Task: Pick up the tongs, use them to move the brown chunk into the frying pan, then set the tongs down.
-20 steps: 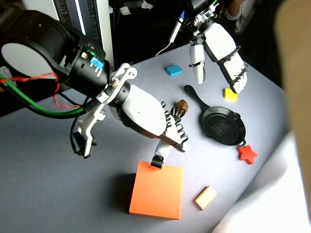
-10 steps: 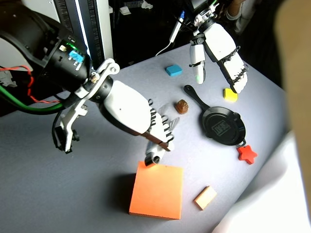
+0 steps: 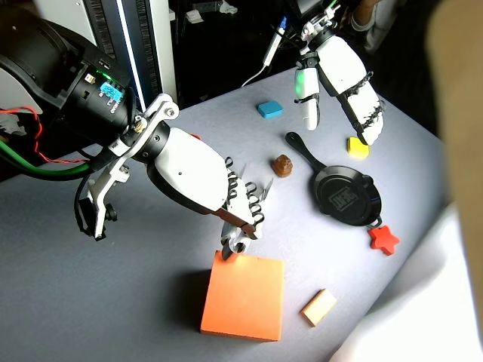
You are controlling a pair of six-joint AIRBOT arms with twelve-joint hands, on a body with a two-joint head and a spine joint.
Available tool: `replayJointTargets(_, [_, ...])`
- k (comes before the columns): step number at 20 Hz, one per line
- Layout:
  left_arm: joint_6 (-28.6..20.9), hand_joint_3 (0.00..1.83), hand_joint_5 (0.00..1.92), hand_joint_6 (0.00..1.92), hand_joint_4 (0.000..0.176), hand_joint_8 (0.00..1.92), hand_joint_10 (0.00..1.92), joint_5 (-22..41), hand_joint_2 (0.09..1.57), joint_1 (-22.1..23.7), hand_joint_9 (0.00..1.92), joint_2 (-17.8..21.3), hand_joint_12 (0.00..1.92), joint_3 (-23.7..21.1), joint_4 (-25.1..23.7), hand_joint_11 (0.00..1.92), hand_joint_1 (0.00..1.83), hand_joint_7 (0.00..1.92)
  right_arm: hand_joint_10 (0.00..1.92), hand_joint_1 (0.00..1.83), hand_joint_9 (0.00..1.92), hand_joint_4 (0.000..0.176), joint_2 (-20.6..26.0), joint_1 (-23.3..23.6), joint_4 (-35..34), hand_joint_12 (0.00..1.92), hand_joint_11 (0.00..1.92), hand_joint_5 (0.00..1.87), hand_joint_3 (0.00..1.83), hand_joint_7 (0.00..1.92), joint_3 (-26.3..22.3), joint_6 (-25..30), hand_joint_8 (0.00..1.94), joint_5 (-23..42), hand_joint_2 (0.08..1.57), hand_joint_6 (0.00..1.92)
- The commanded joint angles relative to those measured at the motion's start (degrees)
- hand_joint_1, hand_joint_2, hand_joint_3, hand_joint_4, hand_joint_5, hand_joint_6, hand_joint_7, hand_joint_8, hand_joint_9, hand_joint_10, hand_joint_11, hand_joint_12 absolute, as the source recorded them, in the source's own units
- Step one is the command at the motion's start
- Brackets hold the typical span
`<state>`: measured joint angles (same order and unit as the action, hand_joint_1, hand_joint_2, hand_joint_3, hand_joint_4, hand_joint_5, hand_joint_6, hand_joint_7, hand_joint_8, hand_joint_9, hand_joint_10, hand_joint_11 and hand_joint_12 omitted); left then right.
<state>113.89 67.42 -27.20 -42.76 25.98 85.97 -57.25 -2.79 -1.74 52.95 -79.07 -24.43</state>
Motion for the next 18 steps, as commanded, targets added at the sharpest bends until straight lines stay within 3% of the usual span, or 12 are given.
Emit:
replayJointTargets(1, [-0.2, 0.0, 0.03, 0.0, 0.023, 0.0, 0.01, 3.7, 1.33, 0.6, 0.07, 0.1, 0.3, -0.1, -4.5, 0.0, 0.22, 0.07, 0.02, 0.74, 0.15, 0.0, 0.2, 1.1, 0.1, 0.33, 0.0, 0.11, 0.0, 0.17, -0.1, 0.4, 0.0, 4.6, 1.0, 0.01])
replayJointTargets(5, [-0.2, 0.0, 0.02, 0.0, 0.015, 0.0, 0.0, 3.7, 1.34, 0.6, 0.05, 0.1, 0.27, -0.1, -4.5, 0.0, 0.17, 0.06, 0.01, 0.75, 0.13, 0.0, -0.3, 1.6, 0.6, 0.25, 0.0, 0.08, 0.0, 0.14, 0.0, -1.0, 0.0, 5.9, 1.01, 0.0])
replayJointTargets(8, [-0.2, 0.0, 0.03, 0.0, 0.019, 0.0, 0.0, 3.7, 1.34, 0.6, 0.06, 0.1, 0.26, -0.1, -4.5, 0.0, 0.19, 0.07, 0.01, 0.74, 0.14, 0.0, -2.8, 0.2, 3.3, 0.29, 0.0, 0.09, 0.0, 0.15, 1.8, -0.5, 0.0, 6.9, 1.01, 0.0])
replayJointTargets(12, [-0.2, 0.0, 0.04, 0.0, 0.016, 0.0, 0.0, 3.7, 1.33, 0.7, 0.06, 0.1, 0.28, -0.2, -4.2, 0.0, 0.22, 0.07, 0.01, 0.79, 0.14, 0.0, -8.9, -0.8, 3.3, 0.28, 0.0, 0.1, 0.0, 0.14, 8.8, 2.2, 0.0, 8.7, 1.0, 0.01])
replayJointTargets(14, [-0.2, 0.0, 0.02, 0.0, 0.016, 0.0, 0.0, 3.7, 1.34, 0.7, 0.03, 0.1, 0.19, -0.2, -4.2, 0.0, 0.21, 0.04, 0.01, 0.82, 0.14, 0.0, -10.0, -1.1, 3.3, 0.28, 0.0, 0.09, 0.0, 0.14, 10.0, 2.2, 0.01, 8.7, 0.99, 0.01])
replayJointTargets(16, [-0.2, 0.0, 0.03, 0.0, 0.023, 0.01, 0.01, 3.7, 1.33, 0.7, 0.06, 0.1, 0.27, -0.2, -4.1, 0.0, 0.22, 0.07, 0.01, 0.81, 0.14, 0.0, -11.8, -1.9, 3.6, 0.28, 0.0, 0.09, 0.0, 0.14, 11.5, 2.2, 0.0, 8.0, 0.99, 0.0])
replayJointTargets(18, [-0.2, 0.0, 0.01, 0.0, 0.026, 0.0, 0.0, 3.7, 1.34, 0.7, 0.04, 0.1, 0.2, -0.2, -4.1, 0.0, 0.18, 0.05, 0.0, 0.85, 0.12, 0.0, -12.9, -2.6, 10.3, 0.21, 0.0, 0.08, 0.0, 0.12, 12.1, 7.5, 0.0, 7.5, 0.98, 0.0])
